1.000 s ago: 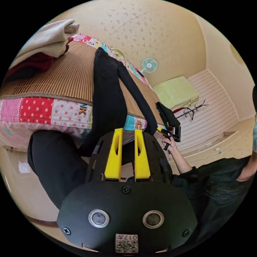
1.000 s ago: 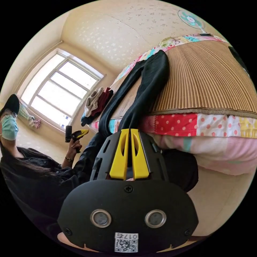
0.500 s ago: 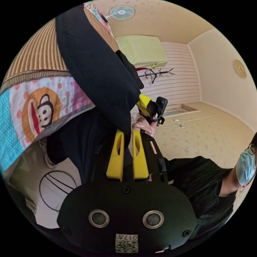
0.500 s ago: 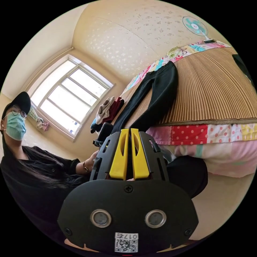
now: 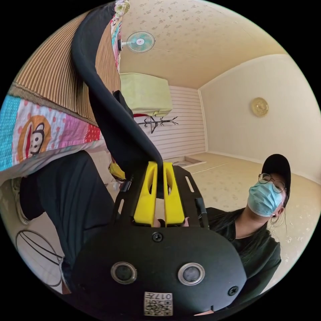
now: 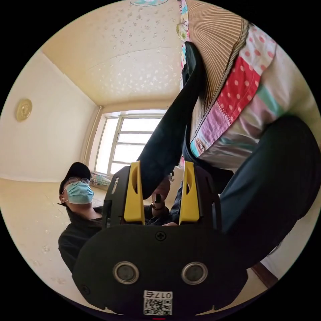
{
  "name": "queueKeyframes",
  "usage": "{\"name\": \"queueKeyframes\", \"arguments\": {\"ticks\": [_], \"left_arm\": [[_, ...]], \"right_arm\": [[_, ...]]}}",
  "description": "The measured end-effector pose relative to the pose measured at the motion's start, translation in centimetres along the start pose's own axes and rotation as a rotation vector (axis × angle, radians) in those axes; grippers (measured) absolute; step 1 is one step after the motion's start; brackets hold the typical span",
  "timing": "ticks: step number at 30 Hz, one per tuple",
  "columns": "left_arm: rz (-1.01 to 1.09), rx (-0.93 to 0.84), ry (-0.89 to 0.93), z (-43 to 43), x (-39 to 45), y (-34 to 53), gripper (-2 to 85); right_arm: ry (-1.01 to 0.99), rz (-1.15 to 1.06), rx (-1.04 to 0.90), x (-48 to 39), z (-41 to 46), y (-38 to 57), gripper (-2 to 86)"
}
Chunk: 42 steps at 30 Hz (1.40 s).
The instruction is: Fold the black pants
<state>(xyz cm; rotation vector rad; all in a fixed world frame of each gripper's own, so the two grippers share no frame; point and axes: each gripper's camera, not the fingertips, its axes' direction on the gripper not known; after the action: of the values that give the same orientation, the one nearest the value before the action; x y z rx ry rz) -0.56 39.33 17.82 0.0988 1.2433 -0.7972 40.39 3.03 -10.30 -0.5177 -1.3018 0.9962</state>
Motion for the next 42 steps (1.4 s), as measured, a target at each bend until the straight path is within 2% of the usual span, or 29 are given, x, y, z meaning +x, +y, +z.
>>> {"name": "queueKeyframes", "arguments": {"ticks": [3,8,10,12,14,16,18,22,24,26,29,31,34,37,42], "left_arm": [[0.010,0.008,0.002,0.1,0.1,0.5,3.5],[0.046,-0.062,-0.265,1.1,0.8,2.1,3.8],[0.092,-0.145,-0.448,2.3,1.5,3.2,4.6],[0.145,-0.197,-0.564,3.3,2.2,4.2,5.2],[0.184,-0.206,-0.718,4.0,2.9,5.4,6.1],[0.220,-0.186,-0.863,4.7,3.8,6.2,8.8],[0.222,-0.188,-0.851,5.3,4.3,5.6,11.4],[0.172,-0.197,-0.672,7.2,3.7,2.2,16.1],[0.123,-0.228,-0.686,8.7,2.4,0.5,16.7],[0.115,-0.298,-0.709,10.8,0.9,-0.7,15.6],[0.126,-0.382,-0.804,13.2,-0.9,-0.7,8.3],[0.152,-0.341,-0.906,12.6,-0.9,0.4,4.8],[0.119,-0.249,-0.849,10.4,-1.2,1.5,4.2],[0.090,-0.159,-0.781,8.2,-1.6,2.3,4.0],[0.073,-0.071,-0.711,6.1,-1.4,2.9,3.9]], "right_arm": [[-0.078,0.028,-0.041,-0.2,0.1,0.7,14.2],[-0.203,0.050,-0.005,-0.4,-2.6,3.0,8.0],[-0.108,0.036,-0.009,-1.0,-3.3,3.8,6.3],[0.149,0.023,0.005,-1.8,-3.7,4.9,4.9],[0.315,0.017,0.022,-2.3,-3.7,5.5,4.1],[0.401,-0.037,-0.003,-3.1,-2.4,5.9,3.7],[0.441,-0.130,-0.056,-4.2,0.5,6.0,3.4],[0.491,-0.236,-0.212,-4.9,6.9,5.5,3.6],[0.518,-0.306,-0.292,-4.7,11.3,5.2,4.1],[0.523,-0.340,-0.348,-4.0,14.7,4.9,4.7],[0.644,-0.373,-0.500,-2.2,19.9,4.8,6.0],[0.671,-0.375,-0.623,-0.7,21.4,4.6,6.6],[0.612,-0.252,-0.759,1.9,20.9,1.6,8.1],[0.702,-0.200,-0.712,3.1,19.1,-5.5,10.3],[0.827,-0.194,-0.305,7.8,18.8,-25.1,14.1]]}}
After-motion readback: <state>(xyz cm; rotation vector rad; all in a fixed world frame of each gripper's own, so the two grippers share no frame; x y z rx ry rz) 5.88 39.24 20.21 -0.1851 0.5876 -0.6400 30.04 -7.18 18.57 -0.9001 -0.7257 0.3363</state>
